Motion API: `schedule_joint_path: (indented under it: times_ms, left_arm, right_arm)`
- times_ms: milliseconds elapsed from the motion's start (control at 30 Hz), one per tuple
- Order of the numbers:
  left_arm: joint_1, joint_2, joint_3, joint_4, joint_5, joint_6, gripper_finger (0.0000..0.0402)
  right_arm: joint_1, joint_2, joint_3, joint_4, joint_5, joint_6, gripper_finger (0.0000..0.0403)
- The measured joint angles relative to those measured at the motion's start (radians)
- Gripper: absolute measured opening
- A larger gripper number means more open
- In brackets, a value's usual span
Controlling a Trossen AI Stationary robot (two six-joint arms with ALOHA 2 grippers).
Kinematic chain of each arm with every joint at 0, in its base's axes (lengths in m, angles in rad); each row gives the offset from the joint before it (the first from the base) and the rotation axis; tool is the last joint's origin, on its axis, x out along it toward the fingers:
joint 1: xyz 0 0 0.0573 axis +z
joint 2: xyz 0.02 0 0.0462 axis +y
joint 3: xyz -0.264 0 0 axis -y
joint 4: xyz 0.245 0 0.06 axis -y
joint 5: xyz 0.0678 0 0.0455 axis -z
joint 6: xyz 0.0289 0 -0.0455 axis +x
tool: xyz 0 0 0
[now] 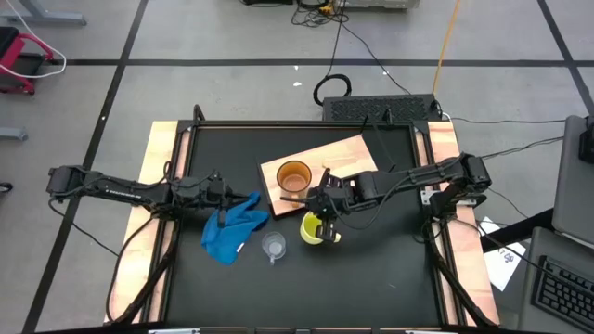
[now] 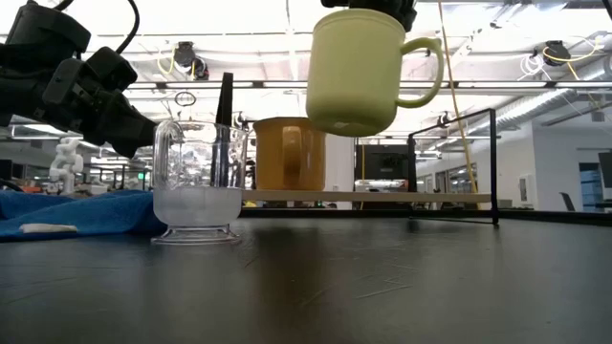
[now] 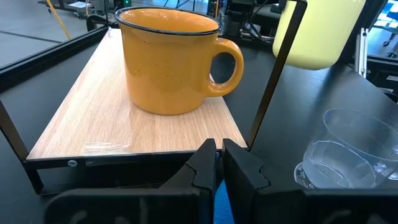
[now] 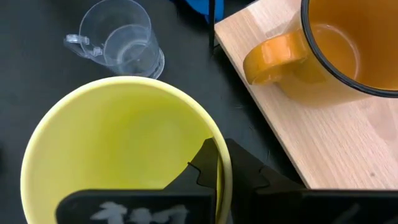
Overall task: Stack small to large cups/mugs on shelf
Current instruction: Put the yellow mug on the shelf
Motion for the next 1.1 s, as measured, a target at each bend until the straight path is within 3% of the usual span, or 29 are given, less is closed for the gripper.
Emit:
schedule_joint_path:
  times_ms: [267,567,867,1100]
  left_arm:
    - [0.0,0.0,0.0,0.0,-0.007,0.01,0.0031]
    - [0.0,0.0,0.0,0.001,-0.007,0.037,0.0031]
    - [0.0,0.0,0.0,0.002,-0.007,0.037,0.0031]
    - [0.0,0.0,0.0,0.002,-0.007,0.037,0.0031]
  right_arm:
    - [-0.013,-0.062,0.0,-0.023,0.002,0.002,0.0003]
    - [-0.015,-0.159,0.0,-0.068,0.101,0.027,0.0003]
    - [-0.034,-0.176,-0.002,-0.092,0.131,0.002,0.0004]
    - [-0.083,-0.249,-0.124,-0.027,0.129,-0.008,0.0004]
